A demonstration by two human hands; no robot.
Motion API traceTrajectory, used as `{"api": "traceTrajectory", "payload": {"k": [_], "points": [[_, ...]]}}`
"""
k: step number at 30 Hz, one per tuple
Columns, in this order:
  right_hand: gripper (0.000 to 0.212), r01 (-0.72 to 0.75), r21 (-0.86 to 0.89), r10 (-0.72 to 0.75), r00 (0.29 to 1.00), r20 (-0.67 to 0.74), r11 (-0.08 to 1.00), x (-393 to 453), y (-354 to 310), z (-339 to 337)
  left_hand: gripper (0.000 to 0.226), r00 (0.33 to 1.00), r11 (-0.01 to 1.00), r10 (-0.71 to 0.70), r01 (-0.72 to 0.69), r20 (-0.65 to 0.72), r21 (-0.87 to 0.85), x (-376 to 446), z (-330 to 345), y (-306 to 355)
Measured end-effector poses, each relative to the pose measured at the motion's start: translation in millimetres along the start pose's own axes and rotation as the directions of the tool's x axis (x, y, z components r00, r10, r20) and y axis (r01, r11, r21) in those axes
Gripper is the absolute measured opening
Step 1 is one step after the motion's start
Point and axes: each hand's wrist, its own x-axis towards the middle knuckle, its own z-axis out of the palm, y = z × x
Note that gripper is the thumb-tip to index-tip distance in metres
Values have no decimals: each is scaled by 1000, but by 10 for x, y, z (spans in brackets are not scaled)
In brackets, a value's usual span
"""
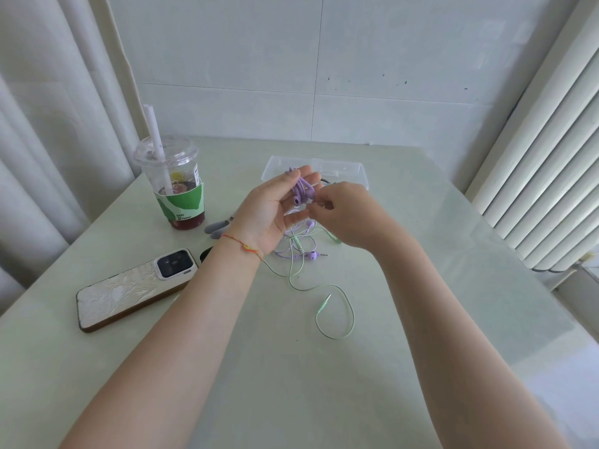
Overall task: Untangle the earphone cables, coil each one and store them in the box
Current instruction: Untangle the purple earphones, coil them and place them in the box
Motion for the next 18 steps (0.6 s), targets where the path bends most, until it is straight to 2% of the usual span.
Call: {"api": "traceTrajectory", "payload": {"k": [4, 11, 15, 18], "points": [[20, 27, 20, -26, 997, -75, 999, -8, -24, 37, 22, 999, 990, 45, -41, -29, 136, 15, 2, -17], [27, 21, -19, -24, 988, -153, 1000, 23, -46, 118, 19, 991, 994, 101, -104, -90, -33, 42, -7, -47], [27, 30, -40, -37, 983, -182, 999, 13, -64, 134, 18, 988, 995, 100, -101, -117, -3, 60, -13, -57], [23, 15, 27, -9, 976, -219, 1000, 18, -48, 123, 17, 990, 997, 75, -72, -116, 28, 49, 7, -63]]}}
